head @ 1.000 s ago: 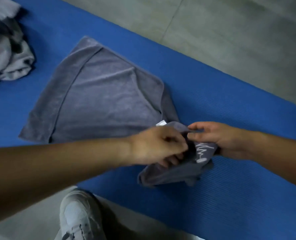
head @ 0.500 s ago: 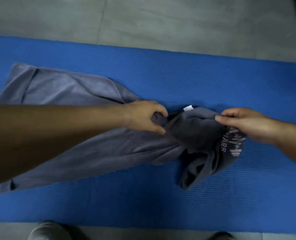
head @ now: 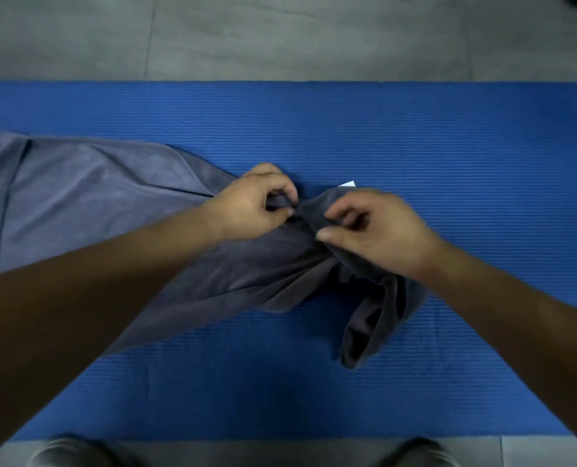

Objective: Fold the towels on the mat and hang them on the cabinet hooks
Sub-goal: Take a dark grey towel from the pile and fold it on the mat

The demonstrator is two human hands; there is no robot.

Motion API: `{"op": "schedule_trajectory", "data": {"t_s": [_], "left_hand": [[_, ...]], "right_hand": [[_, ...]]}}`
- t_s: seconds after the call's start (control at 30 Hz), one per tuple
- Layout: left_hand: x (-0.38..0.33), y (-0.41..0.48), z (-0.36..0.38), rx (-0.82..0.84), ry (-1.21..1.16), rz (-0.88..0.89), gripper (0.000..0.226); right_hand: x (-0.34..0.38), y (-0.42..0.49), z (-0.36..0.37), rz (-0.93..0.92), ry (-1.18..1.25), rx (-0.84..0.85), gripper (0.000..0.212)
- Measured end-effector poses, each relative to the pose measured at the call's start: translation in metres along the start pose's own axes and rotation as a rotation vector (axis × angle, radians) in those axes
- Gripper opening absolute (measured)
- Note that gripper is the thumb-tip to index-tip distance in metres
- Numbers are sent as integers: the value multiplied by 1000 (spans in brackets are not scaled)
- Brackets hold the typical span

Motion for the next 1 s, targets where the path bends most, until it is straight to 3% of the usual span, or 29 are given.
{"op": "schedule_trajectory", "data": {"t_s": [0.07,0.1,0.17,0.23,0.37,0.53,0.63,0.8,0.9,1.0], "left_hand": [[-7,1,8,53,56,1,19],[-11,1,12,88,100,-12,22],[-17,4,19,159,213,-21,36],[-22,8,23,190,271,-5,45],[-33,15,25,140,242,25,56],[-53,33,31,102,63,-45,34],[-60,44,36,154,50,-128,45],[-70,66,38,262,113,-155,14],[-82,91,19,146,66,-175,11],[-93,131,7,19,176,-166,13]], "right_hand": [[-6,10,20,-6,-289,134,47],[-10,14,25,-9,-361,180,45],[-17,13,17,-12,-309,187,22],[-28,8,-10,-2,-228,63,10],[-59,-18,-70,129,135,-192,16],[-89,-50,-114,237,803,-383,17],[-105,-67,-143,277,943,-567,12],[-131,-82,-186,325,726,-770,13],[-147,-81,-216,360,449,-842,15],[-170,-69,-239,408,331,-879,20]]}}
Point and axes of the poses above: each hand's wrist, its own y-axis towards the middle knuckle, its own z-axis out of the palm, x = y × z, the point moved 8 cm from there along y, towards the middle knuckle
